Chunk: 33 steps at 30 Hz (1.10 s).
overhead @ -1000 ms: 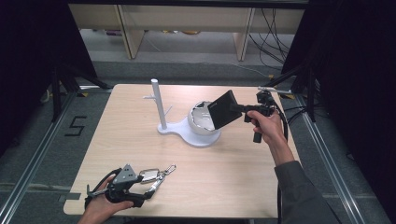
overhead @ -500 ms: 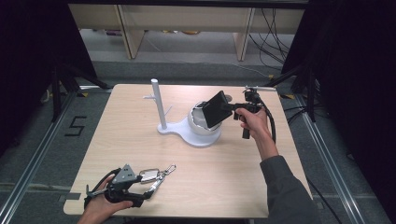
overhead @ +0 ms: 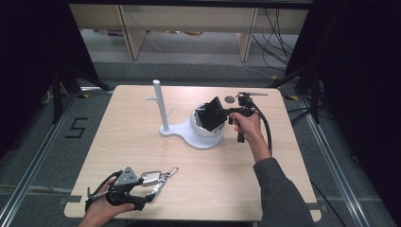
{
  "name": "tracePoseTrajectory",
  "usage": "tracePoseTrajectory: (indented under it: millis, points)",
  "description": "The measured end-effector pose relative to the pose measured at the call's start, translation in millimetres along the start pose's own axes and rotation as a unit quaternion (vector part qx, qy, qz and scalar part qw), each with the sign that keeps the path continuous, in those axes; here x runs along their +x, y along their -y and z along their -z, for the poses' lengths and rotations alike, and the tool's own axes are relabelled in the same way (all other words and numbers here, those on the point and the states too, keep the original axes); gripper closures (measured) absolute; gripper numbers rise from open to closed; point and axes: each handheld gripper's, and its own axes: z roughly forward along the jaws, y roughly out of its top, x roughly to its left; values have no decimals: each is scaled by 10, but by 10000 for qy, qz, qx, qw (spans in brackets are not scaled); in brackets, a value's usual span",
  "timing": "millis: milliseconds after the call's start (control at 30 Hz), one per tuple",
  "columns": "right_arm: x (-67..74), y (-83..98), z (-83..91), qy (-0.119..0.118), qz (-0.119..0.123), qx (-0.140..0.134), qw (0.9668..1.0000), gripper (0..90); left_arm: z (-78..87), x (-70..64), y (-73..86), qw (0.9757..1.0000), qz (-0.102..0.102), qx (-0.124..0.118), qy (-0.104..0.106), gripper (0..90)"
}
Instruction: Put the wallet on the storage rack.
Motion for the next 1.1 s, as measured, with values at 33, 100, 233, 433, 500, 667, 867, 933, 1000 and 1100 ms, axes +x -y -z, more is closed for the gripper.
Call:
tracePoseTrajectory:
  millis: [33,100,233,433,500,667,867,933,1000,1100]
  points:
    - [-7,4,-14,3,51,10,10000,777,-2,-1,1,10000,-5,8,13,291]
    - [1,16,-36,14,61,33,10000,776,-9,5,4,10000,-32,46,23,291]
    - [-2,31,-56,32,20,37,10000,773,-23,-9,12,10000,25,59,71,289]
    - [33,32,-30,100,-141,153,9997,671,-7,-4,5,10000,-22,13,74,287]
    - [-4,14,-6,306,309,65,9990,546,-7,5,6,10000,-9,29,18,286]
    - [-35,-19,154,375,159,-38,9992,461,-5,5,4,10000,-10,20,16,283]
    - [-85,30,393,494,182,-210,9984,398,8,1,5,10000,4,-9,28,282]
    - [-73,83,488,480,92,-205,9986,388,7,1,4,10000,6,-6,28,281]
    - [-125,138,566,506,460,-320,9971,374,0,4,2,10000,-2,12,19,281]
    - [-113,258,672,496,407,-394,9972,355,-9,3,2,10000,-19,38,-8,280]
